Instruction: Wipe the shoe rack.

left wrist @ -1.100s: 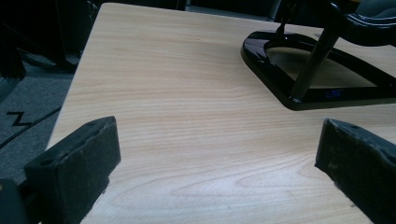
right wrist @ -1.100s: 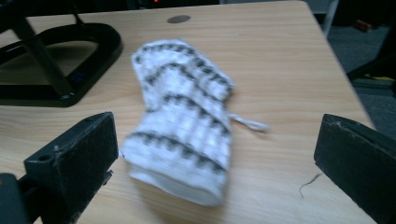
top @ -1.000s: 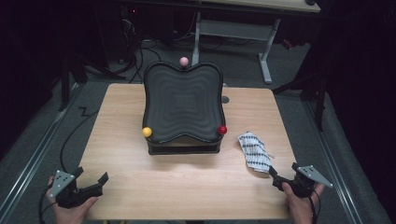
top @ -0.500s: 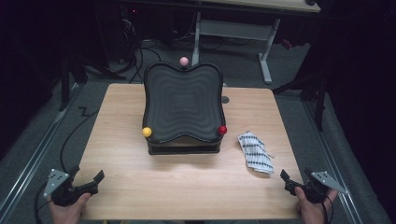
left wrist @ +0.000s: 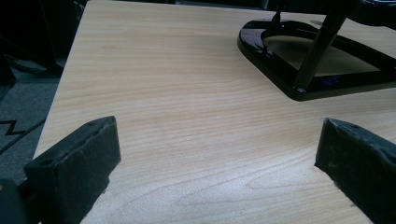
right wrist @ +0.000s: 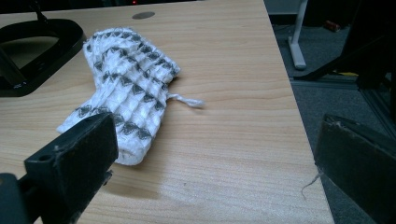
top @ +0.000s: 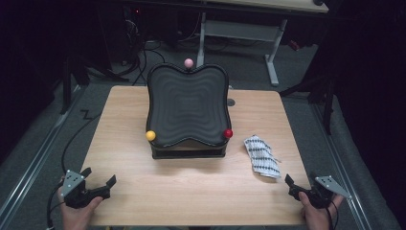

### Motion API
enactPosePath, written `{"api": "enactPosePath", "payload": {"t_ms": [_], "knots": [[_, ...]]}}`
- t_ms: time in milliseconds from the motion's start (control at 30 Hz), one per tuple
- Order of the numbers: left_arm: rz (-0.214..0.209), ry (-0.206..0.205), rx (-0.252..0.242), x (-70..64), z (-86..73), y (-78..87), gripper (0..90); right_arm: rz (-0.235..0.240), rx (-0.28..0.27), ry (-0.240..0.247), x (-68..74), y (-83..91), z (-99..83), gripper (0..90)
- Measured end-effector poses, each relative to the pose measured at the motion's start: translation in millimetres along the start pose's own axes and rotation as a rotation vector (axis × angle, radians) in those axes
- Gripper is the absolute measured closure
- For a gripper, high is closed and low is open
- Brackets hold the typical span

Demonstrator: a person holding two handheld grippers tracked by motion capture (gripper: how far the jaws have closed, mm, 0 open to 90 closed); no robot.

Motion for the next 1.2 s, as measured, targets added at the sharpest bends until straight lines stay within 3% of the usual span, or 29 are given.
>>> {"api": "enactPosePath", "payload": {"t_ms": [200,467,1200], "knots": [[0.026,0.009,0.034,2.4,-3.4,-3.4,2.9,-0.004,0.020,0.003,-0.2,-2.0,-1.2,0.4],[0.024,0.014,0.035,3.0,-3.6,-3.1,4.1,-0.018,0.029,0.021,0.8,-3.0,-1.9,0.5],[0.031,0.012,0.040,3.1,-3.8,-3.7,4.9,-0.022,0.029,0.014,-0.1,-3.0,-1.7,0.5]]}}
Point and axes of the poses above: each handheld gripper's, and its own axes: y roughly backward along the jaws, z roughly out of its top, x roughly to its left, the point moved 10 cm from there along -y, roughly forward along the jaws, and after that the axes turned 6 degrees about -z, right-handed, at the moved point
